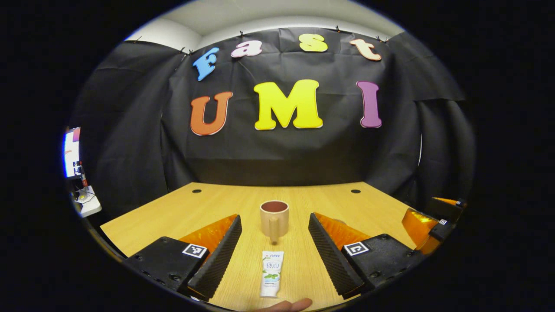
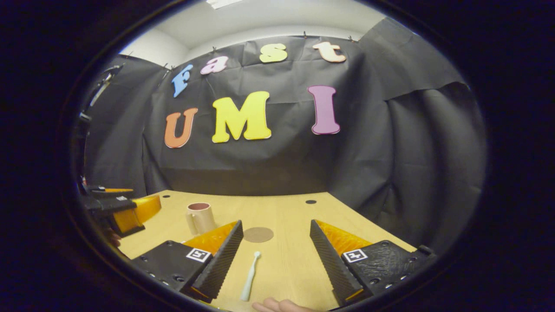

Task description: Put the toothbrush and toothpaste on the desktop into the cup, then pick up the cup and place it on the coaster on the desktop.

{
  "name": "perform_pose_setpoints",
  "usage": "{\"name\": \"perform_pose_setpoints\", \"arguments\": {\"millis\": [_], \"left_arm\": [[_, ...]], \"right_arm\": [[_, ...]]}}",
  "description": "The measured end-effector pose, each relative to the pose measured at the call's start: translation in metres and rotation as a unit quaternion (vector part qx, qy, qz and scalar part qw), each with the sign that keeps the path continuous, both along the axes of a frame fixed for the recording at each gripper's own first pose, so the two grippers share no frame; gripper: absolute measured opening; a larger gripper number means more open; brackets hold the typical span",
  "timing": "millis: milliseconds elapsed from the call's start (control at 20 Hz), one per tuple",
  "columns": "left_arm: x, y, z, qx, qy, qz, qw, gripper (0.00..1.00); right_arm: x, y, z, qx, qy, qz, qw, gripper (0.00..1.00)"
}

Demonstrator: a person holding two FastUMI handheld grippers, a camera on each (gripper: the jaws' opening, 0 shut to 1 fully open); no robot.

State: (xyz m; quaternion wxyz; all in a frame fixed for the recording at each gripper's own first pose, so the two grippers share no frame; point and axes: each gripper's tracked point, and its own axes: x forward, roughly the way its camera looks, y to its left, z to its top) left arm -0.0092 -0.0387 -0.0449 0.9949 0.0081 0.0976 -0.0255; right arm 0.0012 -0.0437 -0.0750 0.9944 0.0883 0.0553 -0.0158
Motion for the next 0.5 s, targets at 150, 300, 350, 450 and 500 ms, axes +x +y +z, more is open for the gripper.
{"name": "perform_pose_setpoints", "arguments": {"millis": [150,300,350,450,500], "left_arm": [[-0.001,0.002,-0.058,0.015,0.092,-0.002,0.996,0.94],[-0.007,0.008,-0.093,0.025,0.145,0.005,0.989,0.9],[-0.007,0.007,-0.098,0.024,0.155,0.001,0.988,0.9],[-0.009,0.011,-0.102,0.027,0.166,0.01,0.986,0.89],[-0.008,0.012,-0.105,0.026,0.172,0.013,0.985,0.89]], "right_arm": [[0.004,0.0,-0.008,-0.019,0.001,-0.007,1.0,0.96],[0.007,0.011,-0.014,-0.021,0.005,0.007,1.0,0.95],[0.008,0.014,-0.016,-0.025,0.007,0.008,1.0,0.95],[0.011,0.02,-0.022,-0.032,0.012,0.016,0.999,0.94],[0.012,0.022,-0.025,-0.036,0.014,0.019,0.999,0.94]]}}
